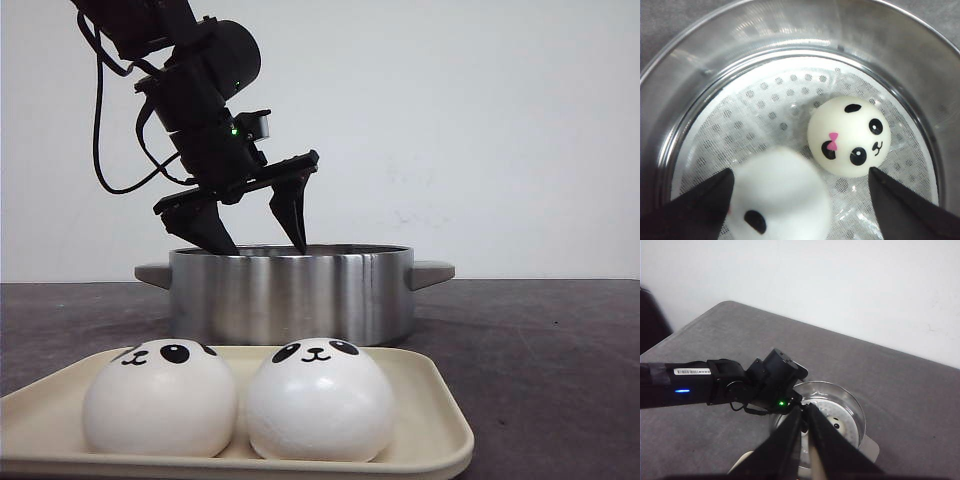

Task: Steam buns
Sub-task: 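Carry the bun with the left gripper into the pot and release, then lower the right gripper onto the nearer bun beside the tray edge and grasp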

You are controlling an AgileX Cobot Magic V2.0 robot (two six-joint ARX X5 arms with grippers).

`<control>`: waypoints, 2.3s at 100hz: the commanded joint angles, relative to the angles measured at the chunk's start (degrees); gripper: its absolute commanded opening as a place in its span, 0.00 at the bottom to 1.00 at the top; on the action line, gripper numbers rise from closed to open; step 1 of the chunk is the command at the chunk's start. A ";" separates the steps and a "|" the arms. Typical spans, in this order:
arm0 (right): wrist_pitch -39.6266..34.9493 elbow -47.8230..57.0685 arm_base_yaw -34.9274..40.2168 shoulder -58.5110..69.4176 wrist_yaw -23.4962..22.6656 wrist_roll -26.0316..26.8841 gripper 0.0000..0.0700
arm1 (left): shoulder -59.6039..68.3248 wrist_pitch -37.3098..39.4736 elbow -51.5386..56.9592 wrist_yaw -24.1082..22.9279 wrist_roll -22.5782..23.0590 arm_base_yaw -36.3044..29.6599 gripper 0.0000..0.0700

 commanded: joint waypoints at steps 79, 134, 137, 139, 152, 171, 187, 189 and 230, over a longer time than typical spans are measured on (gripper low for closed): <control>22.86 -52.76 -0.63 0.61 -20.28 23.71 0.03 | -43.82 -9.49 1.60 -6.43 3.21 0.68 0.73; 24.48 -58.21 -1.22 11.08 -28.57 26.73 0.61 | -53.92 -18.51 1.60 -7.80 0.35 0.52 0.73; 24.59 -58.21 -1.46 12.24 -29.14 26.71 0.61 | -54.14 -18.58 1.60 -7.80 0.35 0.52 0.73; 24.76 -58.21 -1.60 13.07 -29.55 26.69 0.61 | -54.25 -18.58 1.60 -7.80 0.35 0.52 0.73; 25.90 -58.21 -2.29 16.96 -30.21 26.23 0.61 | -54.84 -18.49 1.60 -7.78 0.11 0.52 0.73; 26.86 -58.21 -3.34 19.91 -30.03 25.79 0.56 | -54.84 -18.80 1.60 -7.34 -0.42 0.46 0.73; 26.71 -58.21 -3.96 20.26 -30.03 24.68 0.31 | -54.84 -19.06 1.60 -7.13 -1.36 0.46 0.73; 26.84 -58.21 -4.00 20.26 -30.01 24.61 0.27 | -54.84 -19.06 1.60 -7.13 -1.36 0.46 0.73; 27.23 -55.91 -4.92 17.11 -25.07 20.85 0.00 | -54.84 -19.02 1.60 -7.15 -1.20 0.46 0.73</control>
